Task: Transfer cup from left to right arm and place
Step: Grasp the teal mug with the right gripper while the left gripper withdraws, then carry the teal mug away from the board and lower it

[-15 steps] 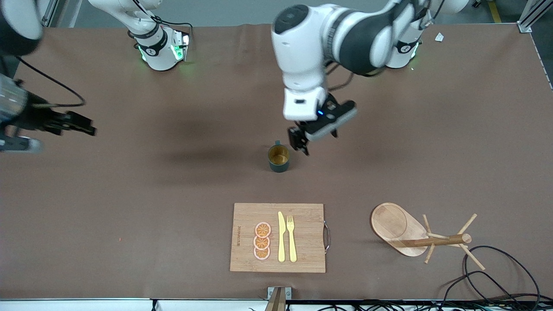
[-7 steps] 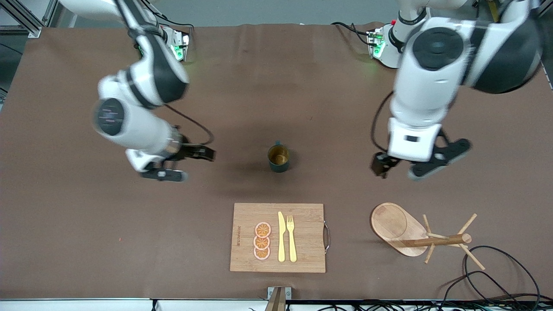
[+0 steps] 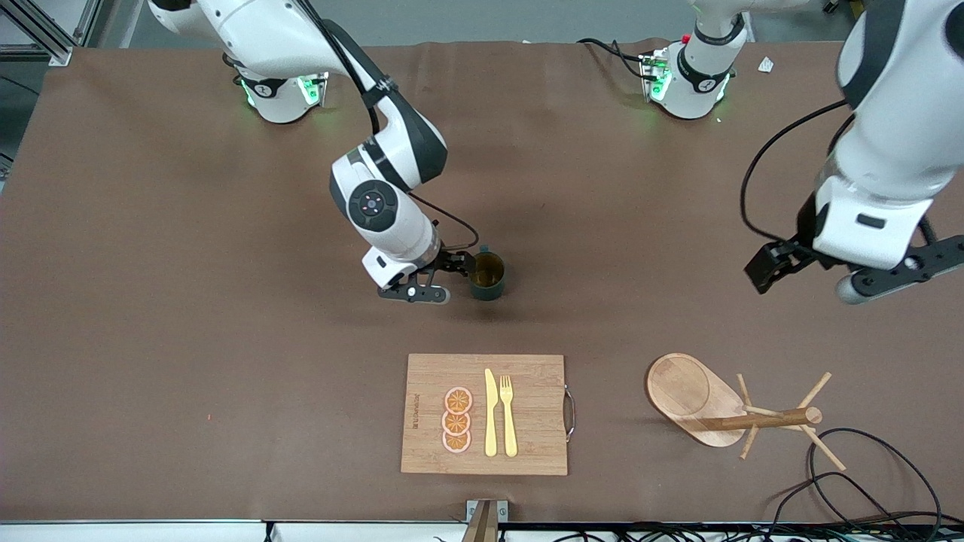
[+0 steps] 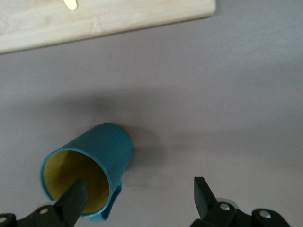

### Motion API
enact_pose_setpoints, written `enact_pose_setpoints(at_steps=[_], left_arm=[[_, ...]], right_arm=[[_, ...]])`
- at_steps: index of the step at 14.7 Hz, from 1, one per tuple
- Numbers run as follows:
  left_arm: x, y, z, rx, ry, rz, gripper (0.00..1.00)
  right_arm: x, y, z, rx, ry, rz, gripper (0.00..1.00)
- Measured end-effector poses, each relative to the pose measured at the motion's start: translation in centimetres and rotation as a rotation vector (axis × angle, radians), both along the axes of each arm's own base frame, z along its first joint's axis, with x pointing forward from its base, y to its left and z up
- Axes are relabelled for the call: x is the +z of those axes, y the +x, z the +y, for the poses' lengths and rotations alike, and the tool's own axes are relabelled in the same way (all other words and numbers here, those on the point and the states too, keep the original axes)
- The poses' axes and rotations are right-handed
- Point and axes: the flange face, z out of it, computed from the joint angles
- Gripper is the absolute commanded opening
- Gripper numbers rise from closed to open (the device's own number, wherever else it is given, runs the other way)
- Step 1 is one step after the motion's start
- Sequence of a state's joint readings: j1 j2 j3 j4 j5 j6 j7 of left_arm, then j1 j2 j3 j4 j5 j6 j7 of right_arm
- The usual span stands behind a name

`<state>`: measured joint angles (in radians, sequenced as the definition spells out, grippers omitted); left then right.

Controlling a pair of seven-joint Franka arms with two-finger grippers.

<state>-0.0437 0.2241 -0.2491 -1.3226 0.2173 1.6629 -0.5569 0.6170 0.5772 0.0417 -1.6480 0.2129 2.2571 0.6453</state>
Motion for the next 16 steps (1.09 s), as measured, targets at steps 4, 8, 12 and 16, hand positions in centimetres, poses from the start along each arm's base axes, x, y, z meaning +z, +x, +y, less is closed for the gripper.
enact_pose_setpoints(at_steps=[4, 8, 12, 16], left_arm=[[3.1, -2.4, 3.5, -0.126, -0.028, 0.031, 1.0], [3.6, -5.2, 7.3, -0.195, -0.076, 0.109, 1.0], [3.7, -8.8, 8.5, -0.199, -0.098, 0.143, 1.0], [3.5, -10.0, 8.3, -0.262, -0.088, 0.154, 1.0]], right_arm=[[-2.6, -0.7, 1.6, -0.042, 0.003, -0.01, 0.5], [-3.5, -1.8, 3.0, -0.033, 0.004, -0.014, 0.06], [-3.2, -1.6, 3.2, -0.033, 0.009, -0.022, 0.0], [-1.8, 1.4, 1.0, 0.009, 0.018, -0.076, 0.0]])
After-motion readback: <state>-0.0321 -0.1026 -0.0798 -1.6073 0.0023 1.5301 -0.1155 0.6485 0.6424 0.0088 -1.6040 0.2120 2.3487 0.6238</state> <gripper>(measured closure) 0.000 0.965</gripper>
